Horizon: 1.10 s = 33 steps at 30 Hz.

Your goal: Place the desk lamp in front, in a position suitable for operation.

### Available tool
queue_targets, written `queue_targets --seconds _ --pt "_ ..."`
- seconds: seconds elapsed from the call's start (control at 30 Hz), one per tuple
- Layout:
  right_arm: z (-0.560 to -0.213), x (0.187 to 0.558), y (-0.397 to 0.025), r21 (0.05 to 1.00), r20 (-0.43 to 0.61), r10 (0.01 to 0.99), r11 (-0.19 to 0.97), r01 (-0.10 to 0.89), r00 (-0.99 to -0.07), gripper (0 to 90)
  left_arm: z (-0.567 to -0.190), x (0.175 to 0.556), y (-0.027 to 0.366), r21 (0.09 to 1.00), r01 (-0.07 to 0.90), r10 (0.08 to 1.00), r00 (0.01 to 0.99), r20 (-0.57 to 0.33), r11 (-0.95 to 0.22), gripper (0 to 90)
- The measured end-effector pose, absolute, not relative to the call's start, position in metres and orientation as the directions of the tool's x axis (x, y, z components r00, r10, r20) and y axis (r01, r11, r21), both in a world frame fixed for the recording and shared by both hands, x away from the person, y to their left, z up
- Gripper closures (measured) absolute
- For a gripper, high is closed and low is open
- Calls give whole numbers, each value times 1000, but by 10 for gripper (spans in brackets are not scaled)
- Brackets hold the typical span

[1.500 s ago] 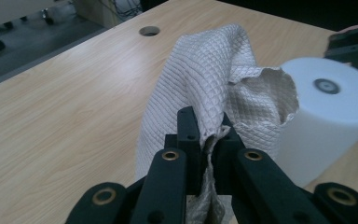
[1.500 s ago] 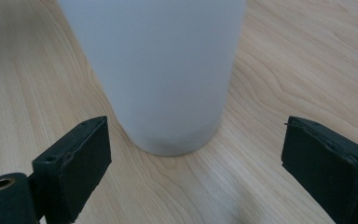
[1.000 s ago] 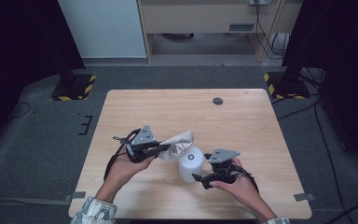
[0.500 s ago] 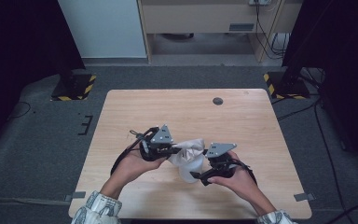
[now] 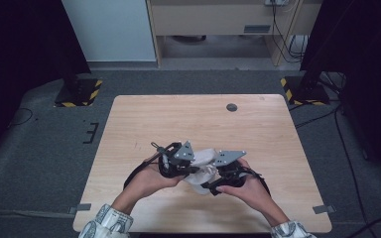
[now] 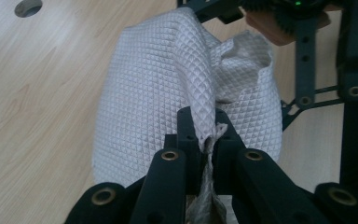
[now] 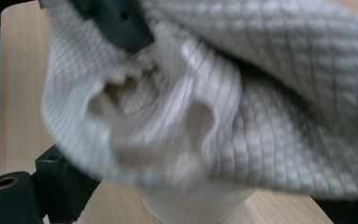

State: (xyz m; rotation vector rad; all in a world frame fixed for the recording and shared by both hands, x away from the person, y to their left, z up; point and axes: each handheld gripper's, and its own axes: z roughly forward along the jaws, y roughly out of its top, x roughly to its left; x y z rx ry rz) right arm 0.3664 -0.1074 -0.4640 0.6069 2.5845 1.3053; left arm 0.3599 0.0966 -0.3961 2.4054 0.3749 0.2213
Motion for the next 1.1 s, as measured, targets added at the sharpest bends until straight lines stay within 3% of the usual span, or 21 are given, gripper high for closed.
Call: queue_targets --seconds 0.4,0.63,1.1 --pt "-464 366 -106 803 23 433 529 274 -901 96 -396 376 84 667 220 350 934 65 -712 848" --pt "-465 366 -106 804 20 435 528 273 -900 96 -395 380 101 665 251 393 917 70 -703 847" --pt "-465 365 -106 807 19 438 524 273 -899 96 -396 361 100 670 223 347 936 56 -708 847"
